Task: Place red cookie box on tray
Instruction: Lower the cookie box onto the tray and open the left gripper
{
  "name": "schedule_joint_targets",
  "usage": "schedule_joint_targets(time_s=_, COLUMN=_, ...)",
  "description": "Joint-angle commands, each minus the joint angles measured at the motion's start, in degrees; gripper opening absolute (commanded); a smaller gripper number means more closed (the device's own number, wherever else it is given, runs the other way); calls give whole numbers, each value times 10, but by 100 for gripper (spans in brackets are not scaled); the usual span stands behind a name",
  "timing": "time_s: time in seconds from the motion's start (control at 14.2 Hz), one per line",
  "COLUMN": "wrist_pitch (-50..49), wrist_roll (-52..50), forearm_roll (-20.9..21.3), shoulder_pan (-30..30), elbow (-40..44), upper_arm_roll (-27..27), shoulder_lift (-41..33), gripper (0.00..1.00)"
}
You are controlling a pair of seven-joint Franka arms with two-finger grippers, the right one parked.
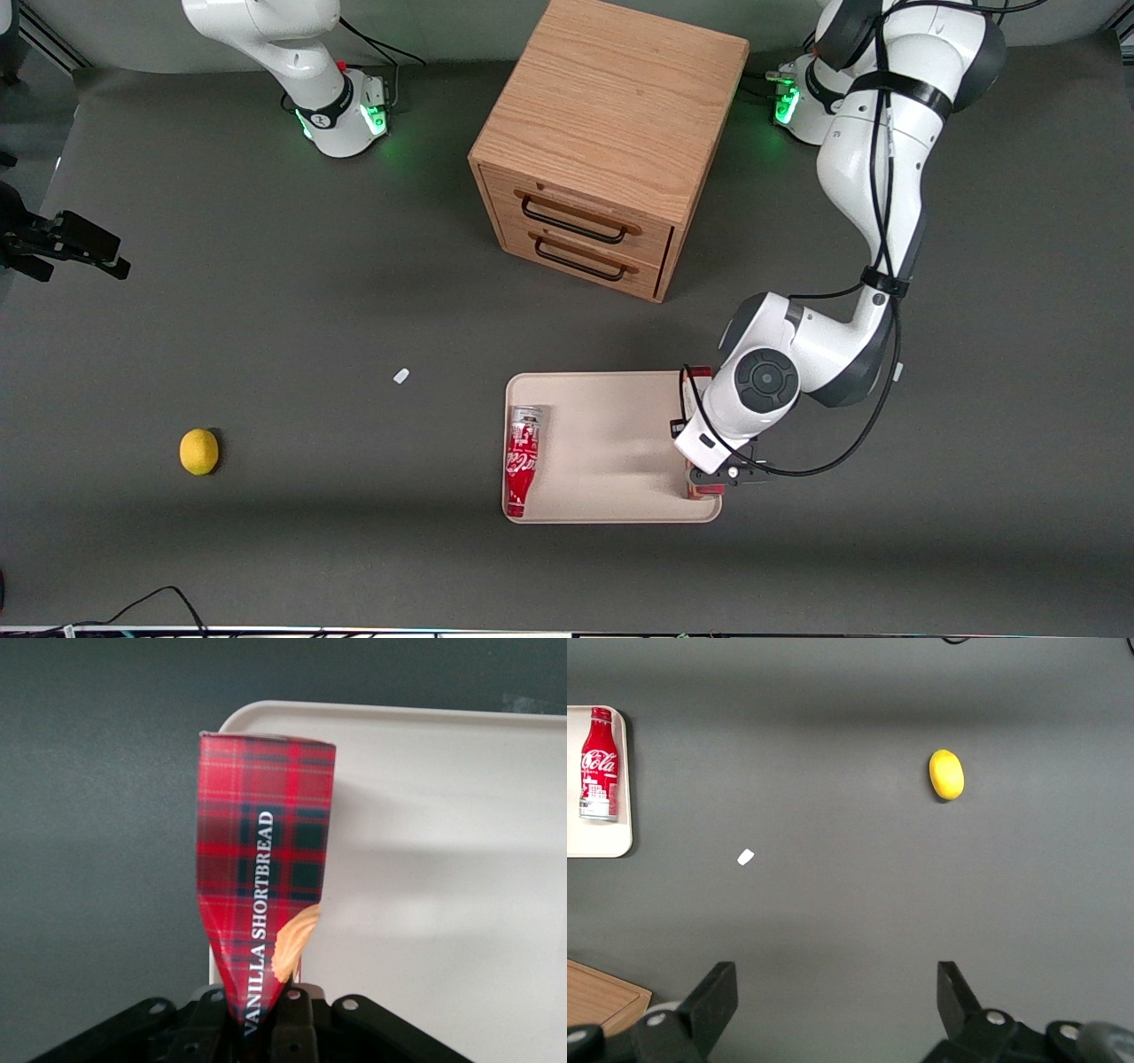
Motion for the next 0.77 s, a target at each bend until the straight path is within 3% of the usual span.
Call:
schedule_joint_targets(time_s=0.0, wrist_pitch=3, wrist_roll=-15, forearm_roll=7, shoulder_pan=-10, elbow=14, upper_arm_roll=8, shoulder_lift=7, gripper=0)
schedule_joint_targets(time_s=0.21, wrist_pitch=20, wrist_roll=-16, forearm_roll=9, shoulder_pan=-9, elbow=5, upper_arm_roll=9, shoulder_lift=7, gripper=17)
schedule_joint_targets(time_s=0.28, wrist_pitch=36, wrist_roll=-16, forearm_roll=9, shoulder_pan=-9, elbow=-1, upper_arm_roll=9, shoulder_lift=7, gripper=36)
schedule_joint_targets(time_s=0.35, wrist_pitch=49, wrist_roll=-15, forearm_roll=10, shoulder_pan=-9, elbow=-4, upper_arm_roll=9, shoulder_lift=6, gripper=74)
schedule_joint_targets(time_s=0.42, wrist_pitch=62, wrist_roll=-14, forearm_roll=16, shoulder_pan=-9, elbow=-13, upper_arm_roll=10, shoulder_lift=2, gripper=100)
schedule_joint_targets(time_s=0.7, wrist_pitch=70, wrist_roll=-14, forearm_roll=15, shoulder_pan=-9, elbow=-15, upper_arm_roll=10, shoulder_lift=0, gripper=100)
